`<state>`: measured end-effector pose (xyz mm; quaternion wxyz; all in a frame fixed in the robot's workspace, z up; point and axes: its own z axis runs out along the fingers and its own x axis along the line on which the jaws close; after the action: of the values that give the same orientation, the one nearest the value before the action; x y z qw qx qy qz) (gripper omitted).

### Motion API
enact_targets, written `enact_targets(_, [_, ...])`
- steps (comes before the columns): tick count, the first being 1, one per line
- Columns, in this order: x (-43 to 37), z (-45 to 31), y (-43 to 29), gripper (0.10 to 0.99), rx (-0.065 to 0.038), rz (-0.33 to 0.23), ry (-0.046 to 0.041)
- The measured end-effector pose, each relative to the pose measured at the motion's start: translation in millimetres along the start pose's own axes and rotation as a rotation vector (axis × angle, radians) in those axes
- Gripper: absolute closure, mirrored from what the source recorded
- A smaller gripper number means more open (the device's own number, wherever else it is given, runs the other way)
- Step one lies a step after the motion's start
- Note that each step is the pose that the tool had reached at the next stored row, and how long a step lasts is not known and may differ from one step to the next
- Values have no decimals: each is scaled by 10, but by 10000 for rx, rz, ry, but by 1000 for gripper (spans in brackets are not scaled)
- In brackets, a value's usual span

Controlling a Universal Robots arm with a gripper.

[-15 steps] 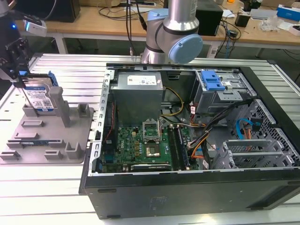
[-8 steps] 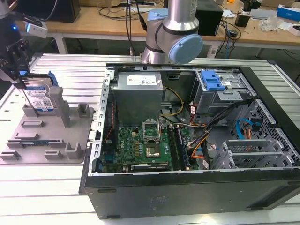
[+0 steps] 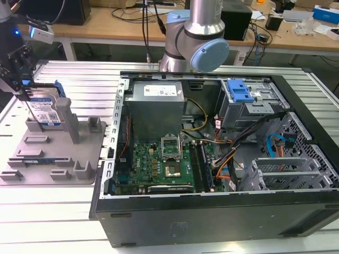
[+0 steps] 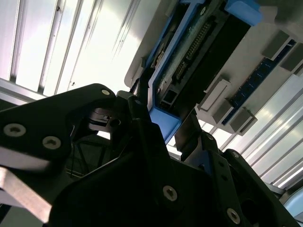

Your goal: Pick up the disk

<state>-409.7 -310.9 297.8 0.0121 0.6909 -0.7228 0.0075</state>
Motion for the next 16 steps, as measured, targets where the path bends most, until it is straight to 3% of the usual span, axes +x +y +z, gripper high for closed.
enact_targets(8, [0,5,0,620,0,0,0])
enact_targets(9, [0,6,0,690,0,0,-1])
enact_targets(16, [0,10,0,690,0,0,0])
